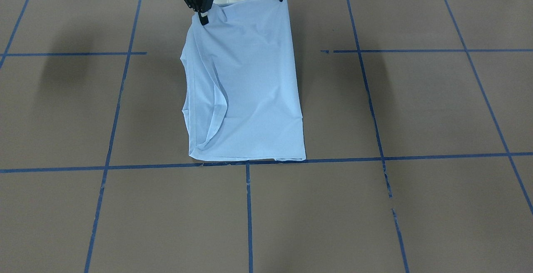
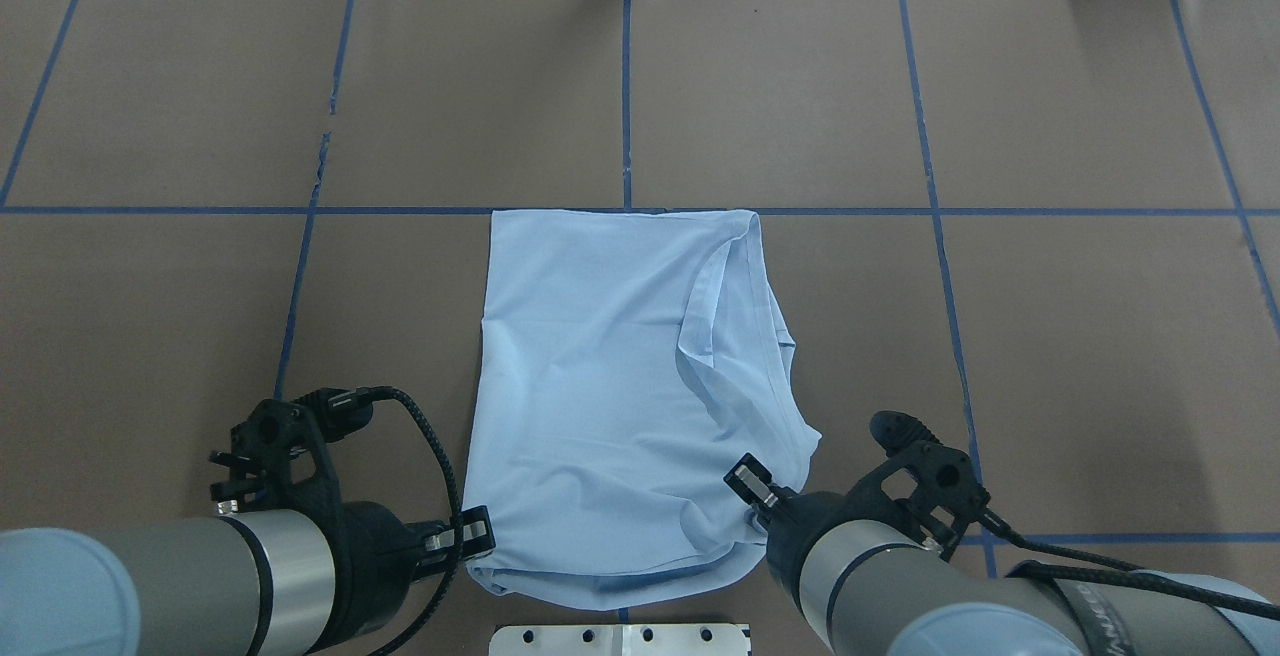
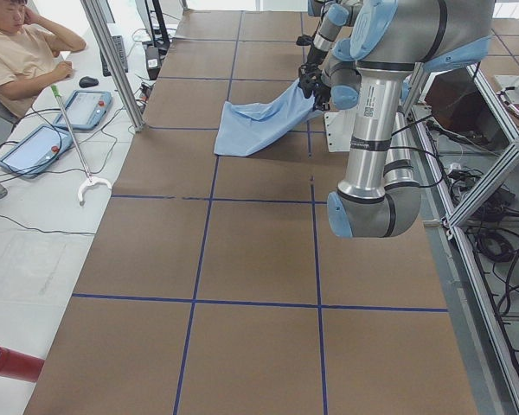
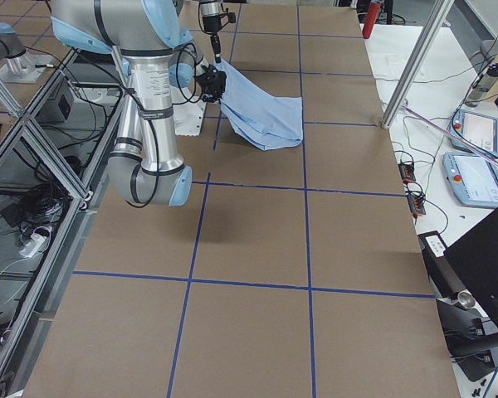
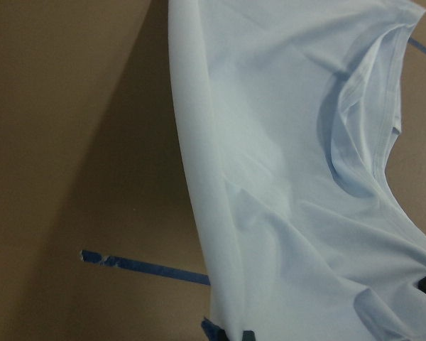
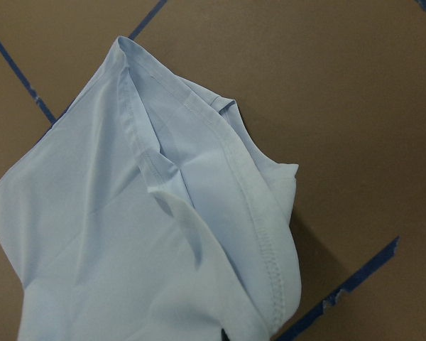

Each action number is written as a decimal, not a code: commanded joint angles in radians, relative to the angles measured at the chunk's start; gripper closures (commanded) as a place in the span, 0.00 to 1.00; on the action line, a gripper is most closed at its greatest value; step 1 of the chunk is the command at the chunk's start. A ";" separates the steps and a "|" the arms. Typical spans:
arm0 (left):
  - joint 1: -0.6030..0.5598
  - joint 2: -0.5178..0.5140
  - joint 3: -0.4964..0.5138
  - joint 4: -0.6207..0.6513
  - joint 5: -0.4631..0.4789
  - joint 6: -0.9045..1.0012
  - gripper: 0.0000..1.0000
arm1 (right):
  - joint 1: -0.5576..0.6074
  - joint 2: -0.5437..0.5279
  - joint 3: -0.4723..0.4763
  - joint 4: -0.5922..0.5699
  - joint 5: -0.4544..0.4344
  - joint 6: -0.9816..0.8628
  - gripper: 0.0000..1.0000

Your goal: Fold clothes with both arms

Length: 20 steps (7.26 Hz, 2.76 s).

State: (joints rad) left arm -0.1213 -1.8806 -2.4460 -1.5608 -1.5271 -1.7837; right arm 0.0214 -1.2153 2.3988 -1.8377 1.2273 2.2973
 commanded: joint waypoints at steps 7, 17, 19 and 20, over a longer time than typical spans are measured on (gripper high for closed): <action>-0.259 -0.161 0.339 -0.031 -0.016 0.244 1.00 | 0.282 0.175 -0.434 0.171 0.070 -0.129 1.00; -0.347 -0.219 0.739 -0.323 -0.015 0.317 1.00 | 0.408 0.319 -0.822 0.336 0.130 -0.220 1.00; -0.348 -0.219 0.739 -0.324 -0.015 0.317 1.00 | 0.422 0.316 -0.822 0.336 0.139 -0.246 1.00; -0.348 -0.218 0.739 -0.341 -0.015 0.317 1.00 | 0.423 0.315 -0.822 0.334 0.141 -0.257 0.82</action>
State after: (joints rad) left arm -0.4691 -2.0998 -1.7074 -1.8887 -1.5417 -1.4665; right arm 0.4400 -0.8988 1.5770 -1.5021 1.3634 2.0572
